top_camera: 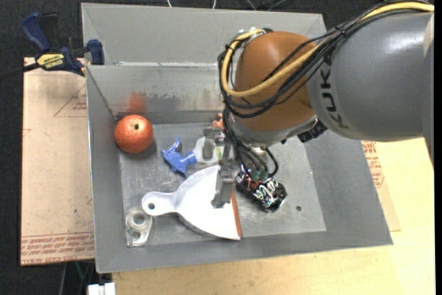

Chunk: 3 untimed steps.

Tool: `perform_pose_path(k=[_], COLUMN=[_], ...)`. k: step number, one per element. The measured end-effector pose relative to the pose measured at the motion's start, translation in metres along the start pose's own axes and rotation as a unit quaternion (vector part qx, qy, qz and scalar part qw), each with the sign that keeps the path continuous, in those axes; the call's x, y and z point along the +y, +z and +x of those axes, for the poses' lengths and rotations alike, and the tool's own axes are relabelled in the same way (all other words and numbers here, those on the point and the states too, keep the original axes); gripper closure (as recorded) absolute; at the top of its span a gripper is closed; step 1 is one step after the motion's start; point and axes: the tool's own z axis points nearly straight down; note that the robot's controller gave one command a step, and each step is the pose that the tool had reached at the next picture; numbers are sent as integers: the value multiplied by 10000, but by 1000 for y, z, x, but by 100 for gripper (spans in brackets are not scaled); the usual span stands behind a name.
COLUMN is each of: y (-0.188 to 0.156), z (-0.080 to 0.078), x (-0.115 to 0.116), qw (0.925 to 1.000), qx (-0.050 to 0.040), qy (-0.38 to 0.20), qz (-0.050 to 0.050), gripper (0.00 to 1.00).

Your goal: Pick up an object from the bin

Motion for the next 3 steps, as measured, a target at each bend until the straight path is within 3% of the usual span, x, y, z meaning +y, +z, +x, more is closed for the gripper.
perform_pose_path(k=[1,2,3], y=[-4,114,124], z=[-2,16,23], x=[-1,42,50], qw=[10000,9974,9999], qx=[-36,-62,-156], qy=[20,712,-5], qz=[-4,-23,-27], gripper=[0,0,0])
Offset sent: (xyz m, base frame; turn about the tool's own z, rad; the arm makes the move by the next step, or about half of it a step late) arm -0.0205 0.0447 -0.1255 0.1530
